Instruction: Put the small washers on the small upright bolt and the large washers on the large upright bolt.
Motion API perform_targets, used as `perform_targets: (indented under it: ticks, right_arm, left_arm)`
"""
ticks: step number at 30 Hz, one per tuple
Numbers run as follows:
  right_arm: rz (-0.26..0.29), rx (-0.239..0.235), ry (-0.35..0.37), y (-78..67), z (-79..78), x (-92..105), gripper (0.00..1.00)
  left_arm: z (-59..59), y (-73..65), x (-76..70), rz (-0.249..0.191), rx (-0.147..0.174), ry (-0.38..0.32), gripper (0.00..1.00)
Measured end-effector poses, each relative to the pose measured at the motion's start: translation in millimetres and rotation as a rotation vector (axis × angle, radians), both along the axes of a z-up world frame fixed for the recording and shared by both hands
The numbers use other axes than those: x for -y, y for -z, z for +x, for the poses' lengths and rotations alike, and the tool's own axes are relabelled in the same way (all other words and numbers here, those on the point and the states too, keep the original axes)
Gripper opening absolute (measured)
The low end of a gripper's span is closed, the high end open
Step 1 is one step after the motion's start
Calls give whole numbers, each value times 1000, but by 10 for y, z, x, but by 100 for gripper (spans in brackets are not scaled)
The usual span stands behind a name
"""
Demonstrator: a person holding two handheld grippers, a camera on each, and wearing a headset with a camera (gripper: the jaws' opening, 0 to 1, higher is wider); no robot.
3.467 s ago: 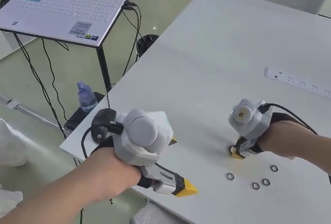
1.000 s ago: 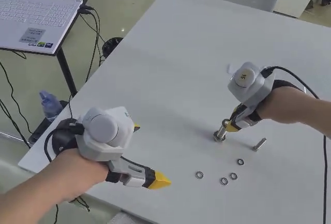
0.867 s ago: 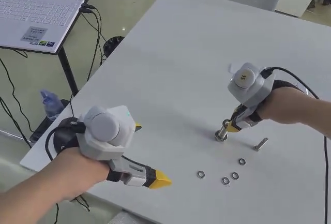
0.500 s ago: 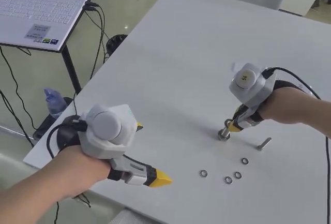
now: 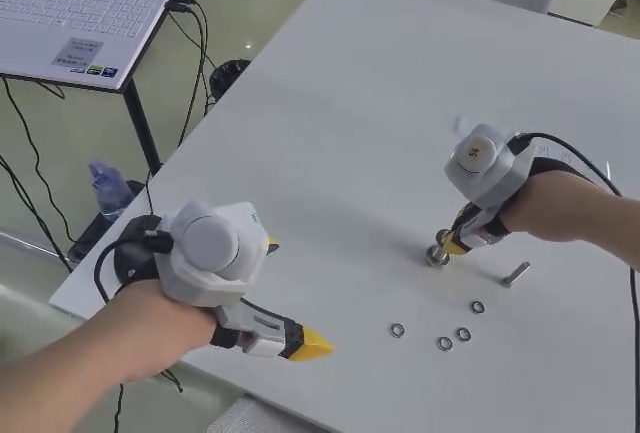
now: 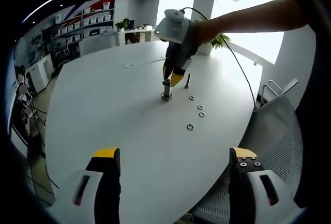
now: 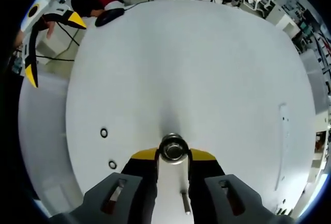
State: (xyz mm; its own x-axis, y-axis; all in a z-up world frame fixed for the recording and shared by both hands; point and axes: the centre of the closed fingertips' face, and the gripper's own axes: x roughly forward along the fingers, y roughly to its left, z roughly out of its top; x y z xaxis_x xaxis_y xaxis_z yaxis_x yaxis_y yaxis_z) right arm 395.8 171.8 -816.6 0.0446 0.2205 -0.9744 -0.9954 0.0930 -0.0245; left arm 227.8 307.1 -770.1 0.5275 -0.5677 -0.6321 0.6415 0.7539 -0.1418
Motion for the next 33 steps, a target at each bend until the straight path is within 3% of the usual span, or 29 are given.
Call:
perform_targets:
  ticks: [33]
  right_arm:
    - [-35,-16,12,365,3,7,22]
  left_arm:
    - [24,4,-56,8,-9,11,86]
